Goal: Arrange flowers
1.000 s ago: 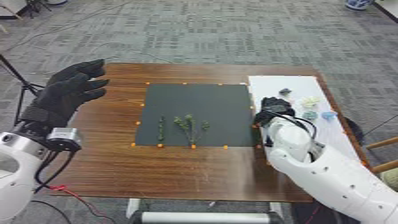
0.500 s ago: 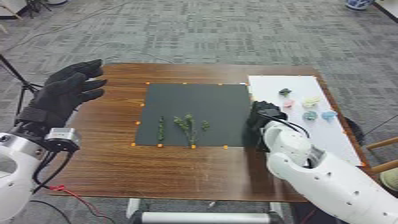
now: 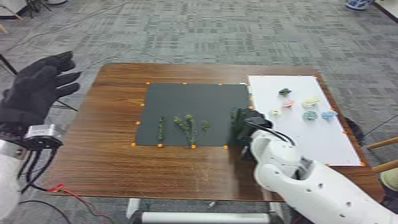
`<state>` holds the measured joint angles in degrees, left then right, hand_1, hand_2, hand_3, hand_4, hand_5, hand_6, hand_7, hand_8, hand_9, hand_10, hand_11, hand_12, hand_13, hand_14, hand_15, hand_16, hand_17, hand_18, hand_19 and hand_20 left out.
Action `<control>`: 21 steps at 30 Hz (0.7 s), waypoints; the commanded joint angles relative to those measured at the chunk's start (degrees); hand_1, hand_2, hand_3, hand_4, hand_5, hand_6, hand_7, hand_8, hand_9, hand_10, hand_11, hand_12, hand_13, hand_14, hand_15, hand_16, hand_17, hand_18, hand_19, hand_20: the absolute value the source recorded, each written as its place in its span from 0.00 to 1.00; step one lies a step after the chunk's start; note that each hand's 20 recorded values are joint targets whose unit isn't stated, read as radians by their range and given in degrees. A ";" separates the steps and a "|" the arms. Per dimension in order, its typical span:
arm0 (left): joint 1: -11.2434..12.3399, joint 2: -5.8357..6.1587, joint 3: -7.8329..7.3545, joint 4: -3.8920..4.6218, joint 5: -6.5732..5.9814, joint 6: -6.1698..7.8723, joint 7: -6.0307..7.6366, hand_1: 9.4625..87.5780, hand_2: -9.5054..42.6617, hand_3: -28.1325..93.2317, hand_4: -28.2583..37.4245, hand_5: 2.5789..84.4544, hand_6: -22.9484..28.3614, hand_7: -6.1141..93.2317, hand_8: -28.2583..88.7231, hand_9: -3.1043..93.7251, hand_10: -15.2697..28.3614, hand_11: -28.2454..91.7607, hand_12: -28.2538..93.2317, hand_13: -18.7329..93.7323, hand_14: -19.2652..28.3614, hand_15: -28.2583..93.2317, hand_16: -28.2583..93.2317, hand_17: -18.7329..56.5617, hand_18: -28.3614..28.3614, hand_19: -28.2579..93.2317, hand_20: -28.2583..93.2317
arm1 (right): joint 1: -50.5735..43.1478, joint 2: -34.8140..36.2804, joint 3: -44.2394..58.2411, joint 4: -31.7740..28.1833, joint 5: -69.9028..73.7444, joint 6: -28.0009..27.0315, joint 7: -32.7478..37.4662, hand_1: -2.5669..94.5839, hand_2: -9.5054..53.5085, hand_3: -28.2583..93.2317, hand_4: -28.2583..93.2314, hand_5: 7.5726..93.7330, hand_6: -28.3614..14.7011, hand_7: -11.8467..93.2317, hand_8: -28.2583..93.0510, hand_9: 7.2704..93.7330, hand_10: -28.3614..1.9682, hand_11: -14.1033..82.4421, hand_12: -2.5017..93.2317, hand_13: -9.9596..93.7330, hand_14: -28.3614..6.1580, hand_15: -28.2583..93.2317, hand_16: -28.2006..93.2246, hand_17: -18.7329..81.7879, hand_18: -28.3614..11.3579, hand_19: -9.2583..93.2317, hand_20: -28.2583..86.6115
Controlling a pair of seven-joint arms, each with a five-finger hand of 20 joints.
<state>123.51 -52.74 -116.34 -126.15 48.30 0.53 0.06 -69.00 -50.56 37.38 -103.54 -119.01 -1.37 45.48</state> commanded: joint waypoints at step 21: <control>1.37 -1.25 1.83 0.37 -0.05 -2.24 -1.43 0.21 0.02 0.80 0.02 0.28 0.50 0.31 0.14 0.23 0.60 0.45 0.33 0.28 0.70 0.58 0.16 0.15 0.86 0.56 0.28 | -5.73 -6.58 -1.77 -0.01 -3.73 2.51 1.34 0.46 0.00 0.91 0.08 0.80 0.67 0.63 0.45 0.89 0.62 0.79 0.59 0.90 0.59 0.91 0.60 0.77 0.17 1.00 0.86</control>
<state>125.39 -54.07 -114.92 -125.99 48.18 -0.79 -0.59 -73.27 -55.46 38.44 -105.05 -122.49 0.41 46.88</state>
